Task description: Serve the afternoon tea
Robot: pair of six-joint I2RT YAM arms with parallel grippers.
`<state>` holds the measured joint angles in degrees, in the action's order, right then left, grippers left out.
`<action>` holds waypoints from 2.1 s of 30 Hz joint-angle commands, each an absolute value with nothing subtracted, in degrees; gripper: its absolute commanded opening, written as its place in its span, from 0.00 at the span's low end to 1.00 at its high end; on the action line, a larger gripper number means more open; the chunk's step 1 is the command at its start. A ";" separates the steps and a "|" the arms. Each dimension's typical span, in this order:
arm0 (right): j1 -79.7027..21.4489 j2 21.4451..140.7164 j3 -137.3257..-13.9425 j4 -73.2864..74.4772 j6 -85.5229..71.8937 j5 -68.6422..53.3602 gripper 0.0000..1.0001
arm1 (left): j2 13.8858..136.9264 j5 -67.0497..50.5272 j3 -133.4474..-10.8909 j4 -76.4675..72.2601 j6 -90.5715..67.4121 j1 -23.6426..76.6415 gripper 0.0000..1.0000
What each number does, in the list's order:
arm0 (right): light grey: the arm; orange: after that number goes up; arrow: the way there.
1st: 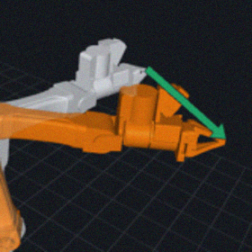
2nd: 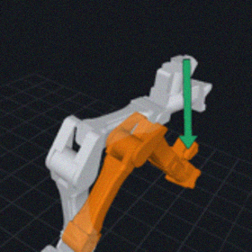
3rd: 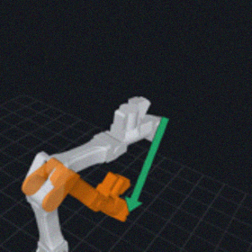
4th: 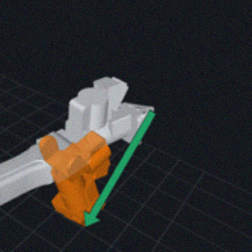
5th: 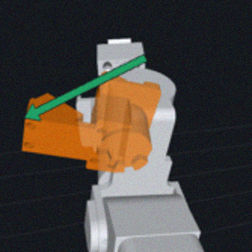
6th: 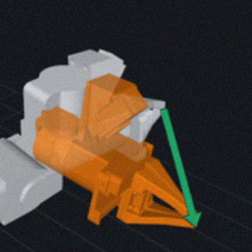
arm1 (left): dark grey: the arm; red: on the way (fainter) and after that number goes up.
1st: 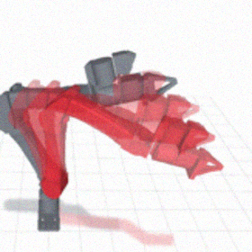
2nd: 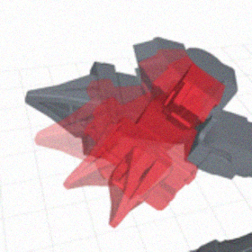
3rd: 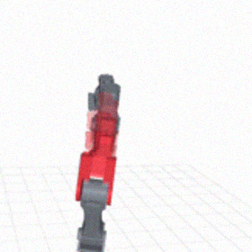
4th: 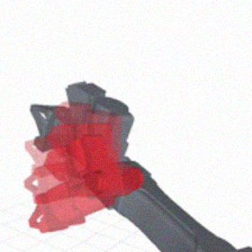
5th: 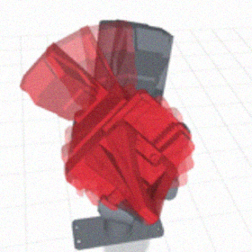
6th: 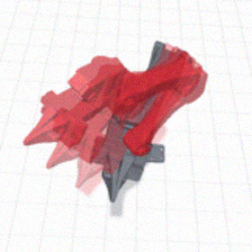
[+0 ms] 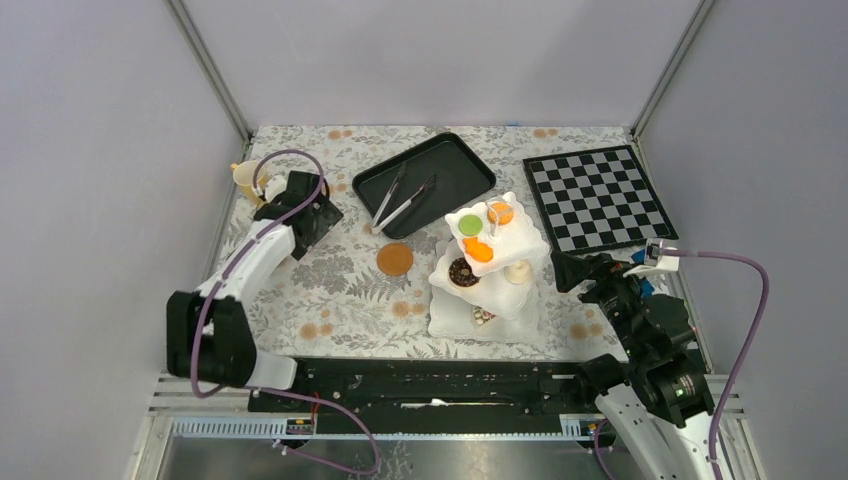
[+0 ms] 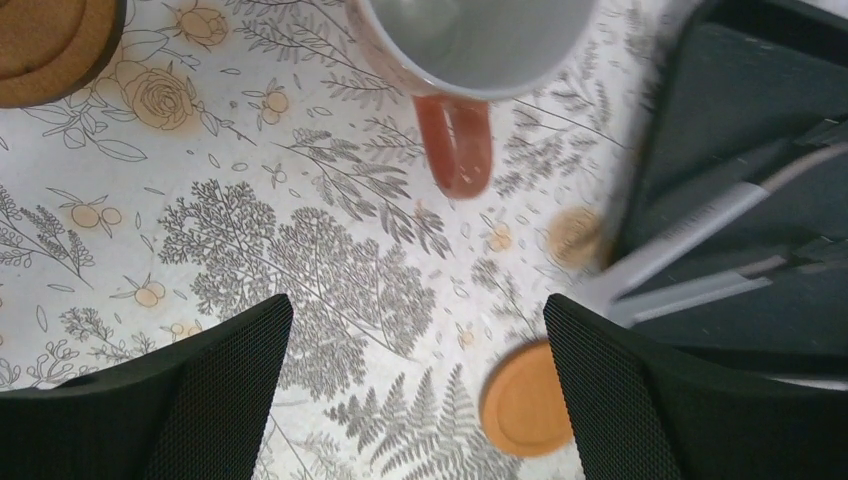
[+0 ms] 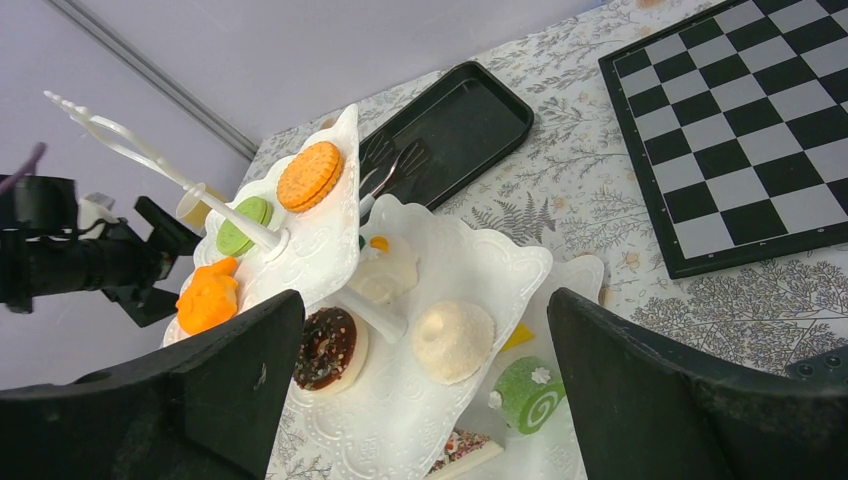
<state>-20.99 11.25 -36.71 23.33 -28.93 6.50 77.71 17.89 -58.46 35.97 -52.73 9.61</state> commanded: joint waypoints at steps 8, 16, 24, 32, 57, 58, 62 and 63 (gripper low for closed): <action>-21.27 8.99 -39.03 24.02 -27.97 9.36 0.98 | 95.15 23.79 -65.97 28.36 -55.63 5.72 0.86; -21.27 9.27 -39.46 23.96 -27.91 9.62 0.98 | 100.90 25.38 -68.22 24.46 -52.51 5.56 0.61; -21.26 8.42 -40.05 24.45 -27.81 10.00 0.98 | 97.72 28.79 -68.47 25.14 -37.33 5.49 0.00; -21.27 7.89 -39.05 23.96 -27.77 8.37 0.98 | 77.64 3.81 -58.84 18.41 -3.19 5.70 0.00; -21.27 10.77 -40.51 24.59 -27.42 6.97 0.98 | 82.33 -44.79 -59.42 33.71 53.45 18.46 0.00; -21.27 10.77 -40.59 24.68 -27.32 7.13 0.98 | 81.79 -43.86 -58.40 31.81 52.98 18.39 0.00; -21.27 11.16 -40.52 24.74 -27.37 6.98 0.98 | 83.80 -42.05 -59.65 31.35 54.17 16.92 0.00; -21.27 11.35 -40.54 24.72 -27.48 6.76 0.98 | 84.70 -41.42 -60.34 32.02 54.79 16.76 0.00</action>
<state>-20.99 10.09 -39.05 25.04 -27.31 6.81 84.07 -38.63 -57.65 35.86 50.89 18.11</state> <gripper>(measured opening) 0.985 0.178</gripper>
